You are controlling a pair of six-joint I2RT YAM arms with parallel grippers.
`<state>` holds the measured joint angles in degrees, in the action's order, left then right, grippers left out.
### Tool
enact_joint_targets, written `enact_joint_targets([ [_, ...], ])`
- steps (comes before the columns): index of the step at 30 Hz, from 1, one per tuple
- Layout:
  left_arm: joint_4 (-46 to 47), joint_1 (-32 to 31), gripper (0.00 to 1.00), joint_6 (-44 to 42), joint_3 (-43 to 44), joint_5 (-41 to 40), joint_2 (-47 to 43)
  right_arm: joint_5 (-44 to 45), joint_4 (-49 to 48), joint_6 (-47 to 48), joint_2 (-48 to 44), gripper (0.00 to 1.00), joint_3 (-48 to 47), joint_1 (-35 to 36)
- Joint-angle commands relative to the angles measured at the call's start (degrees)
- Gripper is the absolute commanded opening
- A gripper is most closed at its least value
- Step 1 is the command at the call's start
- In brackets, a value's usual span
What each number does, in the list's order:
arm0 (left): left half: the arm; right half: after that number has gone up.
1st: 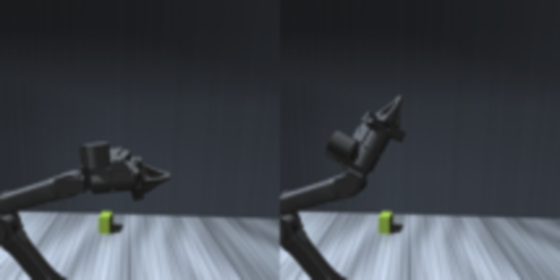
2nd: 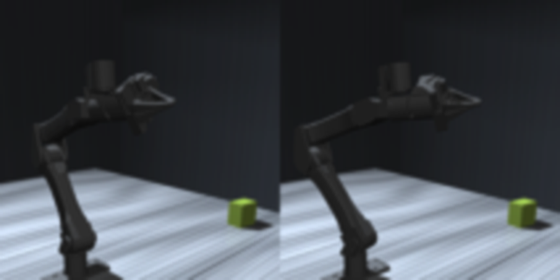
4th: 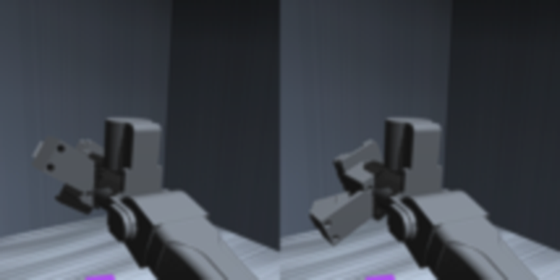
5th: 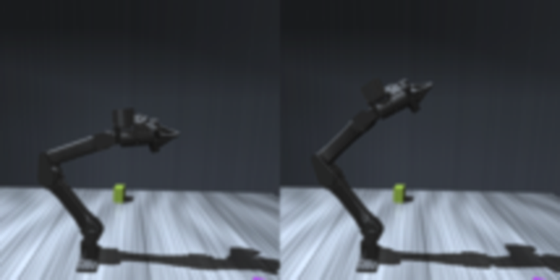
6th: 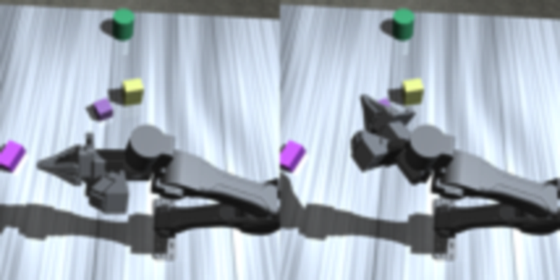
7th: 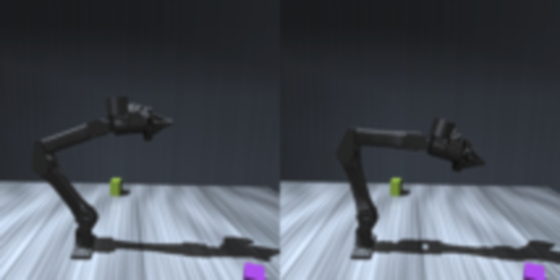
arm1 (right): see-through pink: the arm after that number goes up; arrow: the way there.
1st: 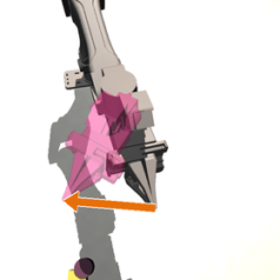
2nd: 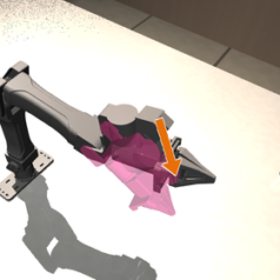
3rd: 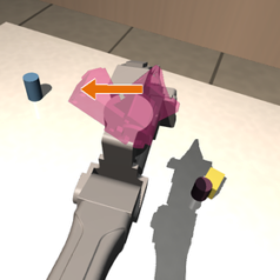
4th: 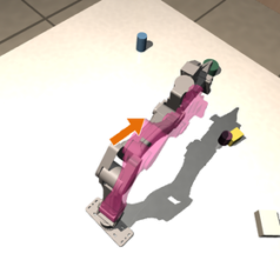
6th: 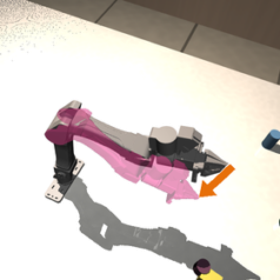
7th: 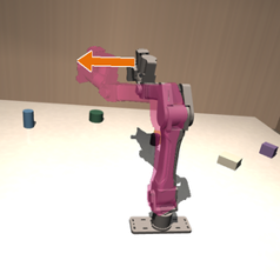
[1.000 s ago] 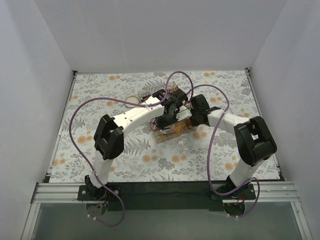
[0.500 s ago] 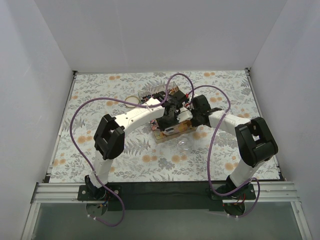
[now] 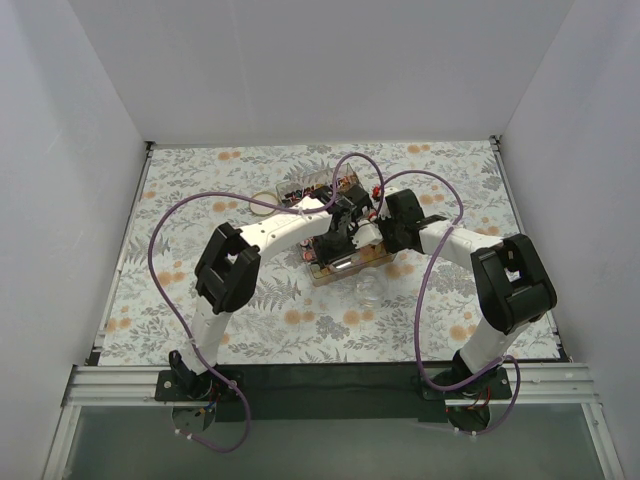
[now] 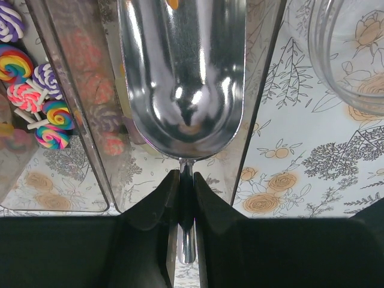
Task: Pack the candies
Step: Scoop the fake candies from the storage box.
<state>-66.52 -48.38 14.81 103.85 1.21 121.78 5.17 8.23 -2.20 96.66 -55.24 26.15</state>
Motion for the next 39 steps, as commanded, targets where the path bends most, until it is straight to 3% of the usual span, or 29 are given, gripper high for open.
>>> enact_joint_targets([
  [1, 9.92, -0.84, 0.00, 0.57, -0.49, 5.99, 1.36, -8.59, -3.66, -1.32, -2.62, 0.04, 0.66, 1.36],
  [18, 30.48, -0.66, 0.00, 6.55, -9.63, 7.93, -8.04, -15.45, -9.27, -5.71, -3.41, 0.04, 2.95, 1.18],
  [31, 33.03, -0.75, 0.00, 6.11, -10.42, 6.52, -12.44, -16.24, -9.37, -5.54, -2.44, 0.04, 3.48, 1.27],
  [39, 32.60, -0.66, 0.00, 4.97, -12.44, 5.82, -10.77, -15.98, -9.37, -5.19, -2.18, 0.05, 4.27, 1.27],
])
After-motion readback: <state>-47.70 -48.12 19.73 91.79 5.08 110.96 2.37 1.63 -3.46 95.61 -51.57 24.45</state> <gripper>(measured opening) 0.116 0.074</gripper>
